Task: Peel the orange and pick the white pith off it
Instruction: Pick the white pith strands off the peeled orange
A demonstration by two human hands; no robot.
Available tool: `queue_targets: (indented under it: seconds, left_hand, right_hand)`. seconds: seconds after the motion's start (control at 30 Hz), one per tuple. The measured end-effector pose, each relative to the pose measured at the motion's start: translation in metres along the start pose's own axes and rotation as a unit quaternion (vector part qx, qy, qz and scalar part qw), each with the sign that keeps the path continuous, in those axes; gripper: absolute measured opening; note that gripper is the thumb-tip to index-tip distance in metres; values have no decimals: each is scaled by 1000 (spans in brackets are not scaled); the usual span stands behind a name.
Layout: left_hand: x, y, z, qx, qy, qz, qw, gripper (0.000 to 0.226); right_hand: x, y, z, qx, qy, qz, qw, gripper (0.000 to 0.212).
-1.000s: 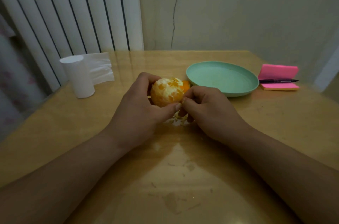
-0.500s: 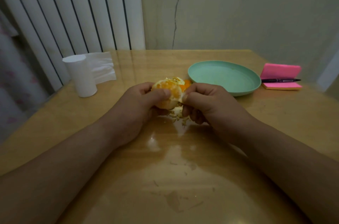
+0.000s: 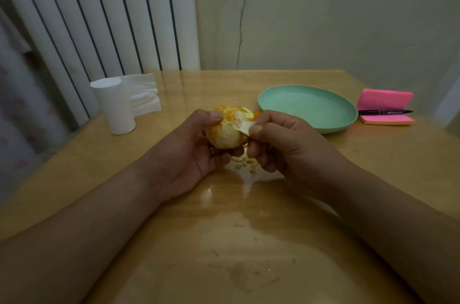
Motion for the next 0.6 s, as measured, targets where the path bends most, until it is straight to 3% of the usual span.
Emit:
queue_targets:
  seconds: [0.23, 0.33, 0.47, 0.53, 0.6]
  left_hand:
    - [-13, -5, 4, -43, 8, 87, 995, 54]
    - [-13, -11, 4, -61, -1, 78, 995, 61]
    - [-9, -12, 2, -57, -10, 75, 995, 60]
    - [-7, -11, 1, -51, -11, 69, 996, 55]
    - [-7, -9, 1, -46, -8, 57, 997, 53]
  right_hand:
    - [-7, -14, -6, -26, 6, 7, 1000, 19]
    - [-6, -24, -5, -58, 5, 120, 991, 16]
    - [7, -27, -3, -93, -87, 403, 906, 10]
    - [9, -21, -2, -93, -114, 474, 868, 19]
    - [11, -20, -2, -97, -125, 482, 862, 25]
Point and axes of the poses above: each hand's wrist, its own z-axis away from the middle knuckle, its own y-axis out of the palm, x = y × z, the point moved 9 cm from there along -z, towards the middle knuckle, and after that the axes turned 1 degree about -y, right-handed, at the moved point
